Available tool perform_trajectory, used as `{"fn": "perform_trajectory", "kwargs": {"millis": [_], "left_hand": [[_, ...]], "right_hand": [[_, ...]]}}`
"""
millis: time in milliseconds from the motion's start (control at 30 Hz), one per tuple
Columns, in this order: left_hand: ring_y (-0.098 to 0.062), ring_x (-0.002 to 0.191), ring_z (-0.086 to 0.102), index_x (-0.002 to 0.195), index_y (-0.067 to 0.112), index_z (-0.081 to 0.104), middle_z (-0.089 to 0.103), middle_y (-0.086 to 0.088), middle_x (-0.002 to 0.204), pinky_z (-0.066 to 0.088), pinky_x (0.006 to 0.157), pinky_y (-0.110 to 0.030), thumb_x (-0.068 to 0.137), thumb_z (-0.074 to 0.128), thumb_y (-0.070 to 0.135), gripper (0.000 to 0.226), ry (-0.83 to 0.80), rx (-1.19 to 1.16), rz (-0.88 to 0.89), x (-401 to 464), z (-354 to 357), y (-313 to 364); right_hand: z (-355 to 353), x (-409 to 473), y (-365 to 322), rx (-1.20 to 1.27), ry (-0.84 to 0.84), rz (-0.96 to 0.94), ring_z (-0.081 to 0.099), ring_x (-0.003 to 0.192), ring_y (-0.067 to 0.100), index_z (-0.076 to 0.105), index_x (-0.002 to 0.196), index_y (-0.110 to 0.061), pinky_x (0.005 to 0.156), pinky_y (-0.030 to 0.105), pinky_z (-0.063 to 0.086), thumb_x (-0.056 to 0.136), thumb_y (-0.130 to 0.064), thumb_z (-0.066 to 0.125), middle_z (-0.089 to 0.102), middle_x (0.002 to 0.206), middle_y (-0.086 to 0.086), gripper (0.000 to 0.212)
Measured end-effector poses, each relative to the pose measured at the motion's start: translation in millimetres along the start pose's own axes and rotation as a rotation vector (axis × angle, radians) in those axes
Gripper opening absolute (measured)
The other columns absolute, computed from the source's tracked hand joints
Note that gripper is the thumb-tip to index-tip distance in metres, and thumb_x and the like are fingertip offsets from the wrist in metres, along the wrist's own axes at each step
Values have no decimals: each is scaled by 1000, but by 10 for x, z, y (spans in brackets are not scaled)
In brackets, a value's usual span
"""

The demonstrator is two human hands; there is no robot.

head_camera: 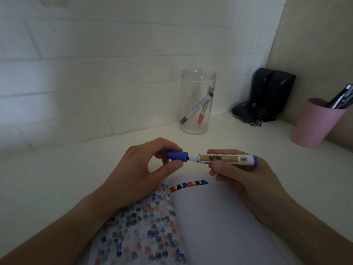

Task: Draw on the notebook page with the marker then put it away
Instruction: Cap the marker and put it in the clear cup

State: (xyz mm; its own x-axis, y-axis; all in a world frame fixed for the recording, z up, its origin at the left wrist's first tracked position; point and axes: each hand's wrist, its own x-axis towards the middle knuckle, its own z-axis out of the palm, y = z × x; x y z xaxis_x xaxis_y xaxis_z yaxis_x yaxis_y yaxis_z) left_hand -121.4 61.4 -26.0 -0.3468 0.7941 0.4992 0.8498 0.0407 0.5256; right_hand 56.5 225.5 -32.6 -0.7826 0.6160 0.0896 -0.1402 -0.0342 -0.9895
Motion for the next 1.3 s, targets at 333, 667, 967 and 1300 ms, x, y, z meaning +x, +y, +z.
{"fn": "perform_trajectory", "kwargs": {"millis": [333,667,967,1300], "left_hand": [[-8,93,69,106,28,73,74,20,96,50,85,-12,84,64,48,31,-23,-15,47,-7,3,22],[-11,92,69,106,28,74,75,15,95,51,85,-15,88,68,45,26,-14,-9,40,0,-3,-1],[-8,94,68,105,30,74,75,17,95,49,85,-10,88,64,45,25,-5,-29,26,-5,-1,16],[-3,94,69,104,32,75,75,19,92,46,86,-9,88,65,47,23,-6,-58,6,-17,0,27]], "right_hand": [[26,-9,-23,-92,-74,-66,78,82,31,70,102,-6,69,30,63,68,-24,79,80,92,16,39],[-1,1,-18,72,-97,-46,76,83,30,77,101,-11,67,28,62,66,-22,75,79,96,18,36],[20,-4,-9,-2,-97,-51,77,89,33,72,98,-11,67,29,62,68,-21,78,79,98,18,33],[27,-28,-14,-130,-89,-87,75,84,33,78,91,-16,68,30,63,66,-23,81,78,92,15,27]]}}
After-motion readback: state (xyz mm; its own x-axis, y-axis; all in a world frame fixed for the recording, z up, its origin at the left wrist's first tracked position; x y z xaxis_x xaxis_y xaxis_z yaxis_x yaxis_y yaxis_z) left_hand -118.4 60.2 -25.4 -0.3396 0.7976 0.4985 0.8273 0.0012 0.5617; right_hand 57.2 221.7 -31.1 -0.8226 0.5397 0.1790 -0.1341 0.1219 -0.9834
